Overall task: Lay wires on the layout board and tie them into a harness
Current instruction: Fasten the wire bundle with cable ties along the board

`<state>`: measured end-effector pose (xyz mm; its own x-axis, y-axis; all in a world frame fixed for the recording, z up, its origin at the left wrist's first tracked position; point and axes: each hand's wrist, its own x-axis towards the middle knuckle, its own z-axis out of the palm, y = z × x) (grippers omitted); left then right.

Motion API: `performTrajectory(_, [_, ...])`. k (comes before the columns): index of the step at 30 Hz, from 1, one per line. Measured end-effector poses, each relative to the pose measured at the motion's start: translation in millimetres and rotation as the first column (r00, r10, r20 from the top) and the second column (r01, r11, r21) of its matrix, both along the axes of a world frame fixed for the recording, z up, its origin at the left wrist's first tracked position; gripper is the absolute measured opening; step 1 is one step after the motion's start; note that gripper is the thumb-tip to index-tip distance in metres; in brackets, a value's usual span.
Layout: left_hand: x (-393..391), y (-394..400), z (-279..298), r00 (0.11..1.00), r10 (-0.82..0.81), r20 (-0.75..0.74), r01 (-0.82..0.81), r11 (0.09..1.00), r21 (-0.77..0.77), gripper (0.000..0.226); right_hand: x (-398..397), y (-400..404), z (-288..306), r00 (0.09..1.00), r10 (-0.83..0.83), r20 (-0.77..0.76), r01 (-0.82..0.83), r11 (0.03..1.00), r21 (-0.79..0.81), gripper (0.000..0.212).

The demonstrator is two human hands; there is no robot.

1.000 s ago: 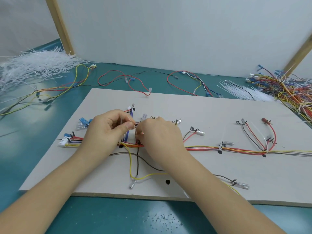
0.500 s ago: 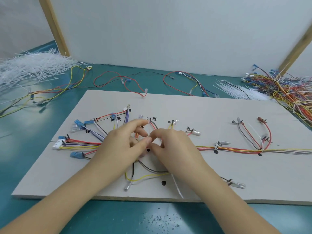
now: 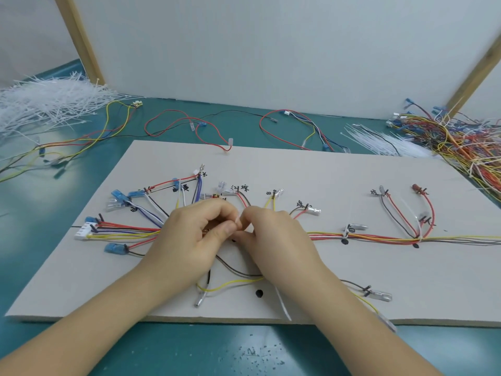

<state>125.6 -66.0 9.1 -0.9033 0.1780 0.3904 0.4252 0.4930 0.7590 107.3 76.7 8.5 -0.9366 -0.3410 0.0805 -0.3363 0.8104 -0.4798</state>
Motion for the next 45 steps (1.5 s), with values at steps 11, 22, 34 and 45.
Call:
performTrajectory(11, [12, 4, 17, 0.998, 0.051, -0.044, -0.039, 0.971, 0.235, 0.016, -1, 45, 39, 0.97, -0.01, 0.242, 0.037, 0.994, -0.107, 0.014])
performTrajectory(22, [-15, 43, 12, 0.986, -0.02, 0.166, 0.027, 0.999, -0.041, 0.012, -10, 49, 12, 0.989, -0.067, 0.13, 0.071, 0.997, -0.03, 0.021])
performTrajectory(34, [-10, 44, 4, 0.995, -0.091, 0.036, 0.09, 0.996, 0.022, 0.01, 1, 37, 12, 0.995, 0.041, 0.094, -0.034, 0.996, -0.081, 0.01])
performTrajectory(45, [-25, 97, 19, 0.929, -0.204, 0.31, 0.186, 0.979, 0.087, 0.016, -3, 137, 25, 0.967, -0.235, 0.098, 0.241, 0.969, -0.058, 0.013])
